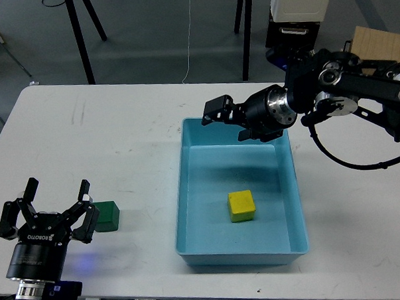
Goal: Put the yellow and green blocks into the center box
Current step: 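Withdraw the right gripper and move the left gripper away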
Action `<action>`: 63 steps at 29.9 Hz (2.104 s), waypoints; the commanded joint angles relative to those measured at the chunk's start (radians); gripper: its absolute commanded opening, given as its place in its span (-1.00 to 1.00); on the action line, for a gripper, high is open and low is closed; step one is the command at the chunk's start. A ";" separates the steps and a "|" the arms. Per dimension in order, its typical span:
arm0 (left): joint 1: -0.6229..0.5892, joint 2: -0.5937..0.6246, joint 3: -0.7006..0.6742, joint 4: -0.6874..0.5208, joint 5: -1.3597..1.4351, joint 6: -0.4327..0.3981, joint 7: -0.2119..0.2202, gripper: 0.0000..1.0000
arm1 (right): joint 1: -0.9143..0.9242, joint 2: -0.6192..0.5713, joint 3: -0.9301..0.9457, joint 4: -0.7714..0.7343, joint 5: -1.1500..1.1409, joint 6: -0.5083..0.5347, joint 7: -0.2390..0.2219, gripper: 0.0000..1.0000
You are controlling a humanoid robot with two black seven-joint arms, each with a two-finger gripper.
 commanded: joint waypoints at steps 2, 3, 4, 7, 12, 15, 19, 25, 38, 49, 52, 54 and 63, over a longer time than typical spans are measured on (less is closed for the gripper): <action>-0.016 0.000 0.011 0.000 0.000 0.000 0.000 1.00 | -0.124 0.007 0.295 -0.136 0.200 0.005 0.016 1.00; -0.020 0.000 0.018 0.000 0.000 0.000 0.000 1.00 | -0.171 0.007 0.366 -0.139 0.230 0.005 0.019 1.00; -0.025 0.000 0.024 0.000 0.000 0.000 0.000 1.00 | -0.221 0.008 0.438 -0.141 0.251 0.005 0.022 1.00; -0.030 0.000 0.031 0.000 0.000 0.000 0.000 1.00 | -0.335 0.010 0.625 -0.141 0.303 0.005 0.026 1.00; -0.030 0.000 0.031 0.000 0.000 0.000 0.000 1.00 | -0.523 -0.004 0.868 -0.121 0.555 0.012 0.095 1.00; -0.031 0.001 0.031 0.000 0.000 0.000 0.000 1.00 | -0.637 -0.039 1.012 -0.077 0.664 0.025 0.120 1.00; -0.031 0.001 0.015 -0.006 -0.002 0.000 -0.002 1.00 | -0.813 -0.084 1.170 -0.002 0.731 0.025 0.135 1.00; -0.060 0.004 -0.001 -0.006 -0.003 0.000 -0.009 1.00 | -1.175 -0.108 1.357 0.216 0.811 0.025 0.149 1.00; -0.085 0.000 -0.023 -0.009 -0.011 0.000 -0.014 1.00 | -1.760 0.178 1.523 0.569 0.821 0.080 0.204 1.00; -0.183 0.012 -0.178 0.043 -0.029 0.000 -0.221 1.00 | -1.821 0.122 1.557 0.575 0.816 0.071 0.207 1.00; -0.235 0.012 -0.216 0.125 -0.034 0.000 -0.212 1.00 | -1.823 0.096 1.558 0.575 0.816 0.071 0.207 1.00; -0.285 0.014 -0.215 0.222 -0.037 0.000 -0.207 1.00 | -1.826 0.074 1.557 0.577 0.814 0.072 0.206 1.00; -0.310 0.115 -0.192 0.105 -0.041 0.000 -0.218 1.00 | -1.817 0.074 1.552 0.572 0.810 0.084 0.206 1.00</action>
